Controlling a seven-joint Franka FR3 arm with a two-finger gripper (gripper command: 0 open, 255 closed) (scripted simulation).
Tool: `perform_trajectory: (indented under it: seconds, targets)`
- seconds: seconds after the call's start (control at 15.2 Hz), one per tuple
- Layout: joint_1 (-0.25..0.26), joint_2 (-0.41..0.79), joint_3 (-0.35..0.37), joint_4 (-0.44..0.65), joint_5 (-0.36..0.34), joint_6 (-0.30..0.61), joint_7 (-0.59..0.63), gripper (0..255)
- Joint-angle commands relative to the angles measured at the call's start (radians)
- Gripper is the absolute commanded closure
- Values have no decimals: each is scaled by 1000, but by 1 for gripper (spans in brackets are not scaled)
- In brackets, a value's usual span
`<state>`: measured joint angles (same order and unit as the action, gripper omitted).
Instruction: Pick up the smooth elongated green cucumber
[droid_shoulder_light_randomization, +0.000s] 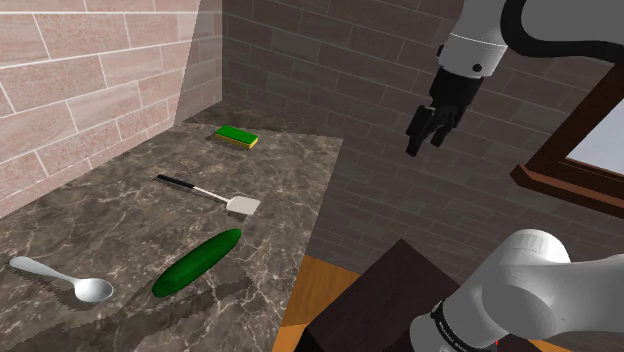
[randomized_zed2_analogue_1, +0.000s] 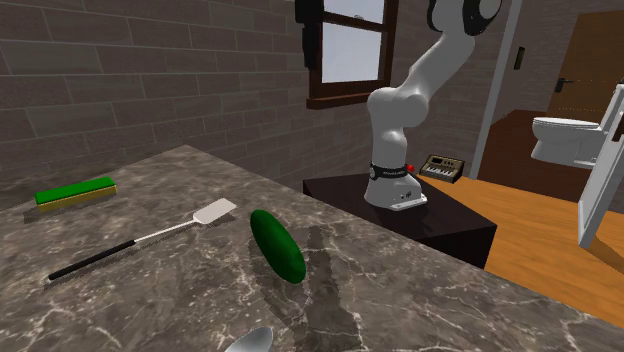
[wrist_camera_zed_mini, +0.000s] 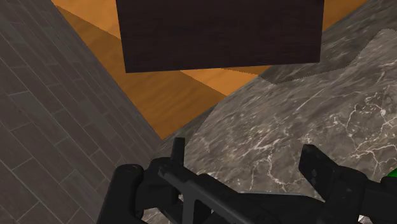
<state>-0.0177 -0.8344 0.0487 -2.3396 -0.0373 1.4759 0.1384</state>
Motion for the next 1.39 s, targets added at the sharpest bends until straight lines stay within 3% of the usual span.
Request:
perform_trajectory:
  seconds: [0.0,0.66,1.32]
  targets:
    - [0,0,0,0,0,0,0,0]
    - [0,-7,237,-144,233,157,408,0]
    - [-36,179,509,-130,414,398,802,0]
